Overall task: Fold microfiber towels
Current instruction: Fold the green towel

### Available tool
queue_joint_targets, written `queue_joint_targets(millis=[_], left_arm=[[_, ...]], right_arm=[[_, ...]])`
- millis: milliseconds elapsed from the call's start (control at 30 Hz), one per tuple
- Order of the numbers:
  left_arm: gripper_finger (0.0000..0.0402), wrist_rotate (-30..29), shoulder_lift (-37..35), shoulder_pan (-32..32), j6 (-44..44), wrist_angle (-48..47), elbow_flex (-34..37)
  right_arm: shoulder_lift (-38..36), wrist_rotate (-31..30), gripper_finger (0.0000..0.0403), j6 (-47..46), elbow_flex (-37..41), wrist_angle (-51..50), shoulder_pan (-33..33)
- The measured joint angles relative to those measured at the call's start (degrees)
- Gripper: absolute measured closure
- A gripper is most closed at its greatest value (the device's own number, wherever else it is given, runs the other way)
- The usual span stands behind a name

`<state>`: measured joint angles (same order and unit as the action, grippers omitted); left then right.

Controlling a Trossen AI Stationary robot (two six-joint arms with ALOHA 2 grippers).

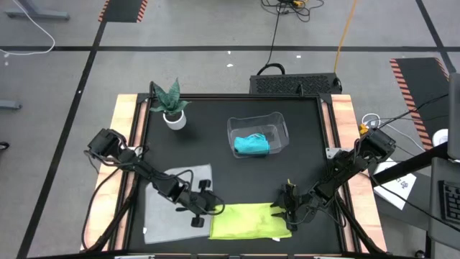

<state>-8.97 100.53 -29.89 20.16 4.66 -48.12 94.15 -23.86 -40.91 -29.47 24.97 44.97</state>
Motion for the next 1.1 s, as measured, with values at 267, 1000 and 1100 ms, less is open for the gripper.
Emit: queue_joint_targets(millis=[267, 1000, 1100], left_arm=[[0.0325, 1.42, 0.00, -0.03, 3.10, 5.27, 0.00], [0.0394, 1.18, 0.00, 2.26, 8.76, 13.16, -0.18], [0.0397, 3.10, 0.02, 2.85, 6.93, 13.09, -1.98]], right_arm=[[0.00, 0.02, 0.0241, 0.00, 0.00, 0.02, 0.00], [0.07, -0.14, 0.0241, 3.69, 0.02, 2.07, 0.00], [0.07, -0.84, 0.0241, 3.32, 0.02, 1.24, 0.00]])
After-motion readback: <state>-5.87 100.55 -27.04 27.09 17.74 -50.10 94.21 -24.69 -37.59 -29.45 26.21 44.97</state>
